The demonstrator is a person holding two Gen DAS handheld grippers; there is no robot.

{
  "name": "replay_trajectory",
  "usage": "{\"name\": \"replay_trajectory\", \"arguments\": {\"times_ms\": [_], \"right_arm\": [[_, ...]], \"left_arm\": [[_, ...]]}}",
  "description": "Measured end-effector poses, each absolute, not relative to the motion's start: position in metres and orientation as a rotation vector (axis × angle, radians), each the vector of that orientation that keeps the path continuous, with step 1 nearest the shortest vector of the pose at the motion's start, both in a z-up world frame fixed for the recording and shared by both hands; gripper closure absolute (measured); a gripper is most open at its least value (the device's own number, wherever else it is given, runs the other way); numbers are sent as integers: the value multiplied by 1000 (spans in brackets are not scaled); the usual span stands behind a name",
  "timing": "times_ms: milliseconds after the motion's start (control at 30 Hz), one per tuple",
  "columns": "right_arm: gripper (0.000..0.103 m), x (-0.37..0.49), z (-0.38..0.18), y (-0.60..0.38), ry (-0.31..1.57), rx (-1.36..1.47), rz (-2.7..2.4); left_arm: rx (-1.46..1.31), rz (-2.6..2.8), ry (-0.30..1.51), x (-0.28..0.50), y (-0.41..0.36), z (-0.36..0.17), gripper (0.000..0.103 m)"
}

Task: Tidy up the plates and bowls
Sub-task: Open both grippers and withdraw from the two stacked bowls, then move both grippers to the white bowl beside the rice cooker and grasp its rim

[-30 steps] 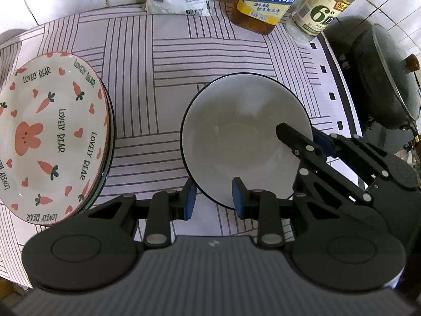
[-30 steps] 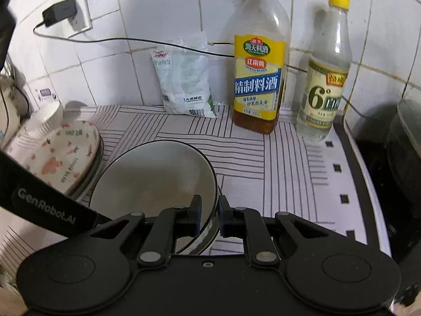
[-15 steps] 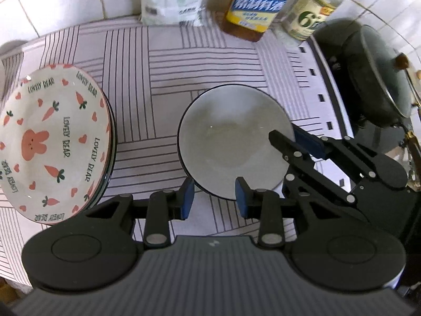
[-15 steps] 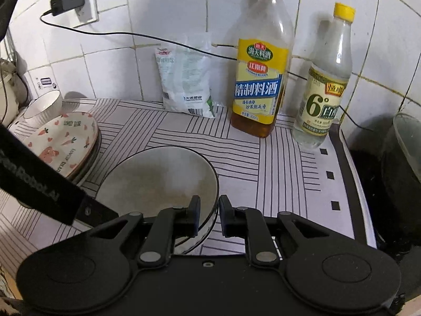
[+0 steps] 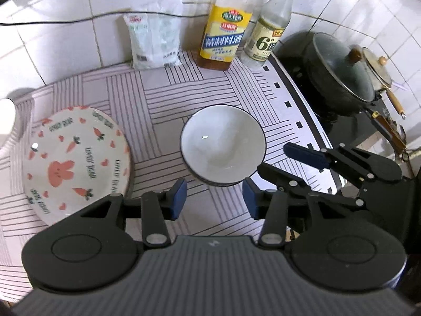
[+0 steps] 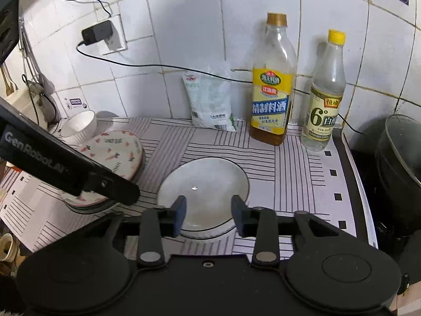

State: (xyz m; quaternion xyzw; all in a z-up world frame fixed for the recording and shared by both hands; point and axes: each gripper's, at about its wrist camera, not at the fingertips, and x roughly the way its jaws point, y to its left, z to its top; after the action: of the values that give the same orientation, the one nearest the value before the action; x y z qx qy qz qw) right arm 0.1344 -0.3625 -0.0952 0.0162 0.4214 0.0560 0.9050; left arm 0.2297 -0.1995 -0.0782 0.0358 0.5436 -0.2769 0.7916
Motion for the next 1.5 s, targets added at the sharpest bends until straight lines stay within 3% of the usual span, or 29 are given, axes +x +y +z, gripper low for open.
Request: {"name": "replay_trajectory", "arguments": {"times_ms": [233,367,433,467,800,1033,1267,1500], "right_arm": [[31,122,-80,-324,838,48,99],[25,122,-71,-292,831,31,88],[9,124,-66,-273,815,17,98],[8,126,-63,-264,798,13,107],[6,176,-66,-158,681,-30,242],[7,243,-106,-118,745,135,277],[16,302,-145,-85,772,252,252],[34,346,-184,-66,826,249,186]], "left_arm": [[111,-614,1104,222,-142,-63,47],[117,-607,1066,222,-97,-59,40],[105,-597,1048,224,-72,-57,35],[92,-590,1038,226,-56,-57,33],[17,-442,930,271,77,-65,7],[-11,-326,876,327,139,-87,6],[-127,-260,926,380,167,-127,7],[-194,-204,1008,414,171,-166,12]]}}
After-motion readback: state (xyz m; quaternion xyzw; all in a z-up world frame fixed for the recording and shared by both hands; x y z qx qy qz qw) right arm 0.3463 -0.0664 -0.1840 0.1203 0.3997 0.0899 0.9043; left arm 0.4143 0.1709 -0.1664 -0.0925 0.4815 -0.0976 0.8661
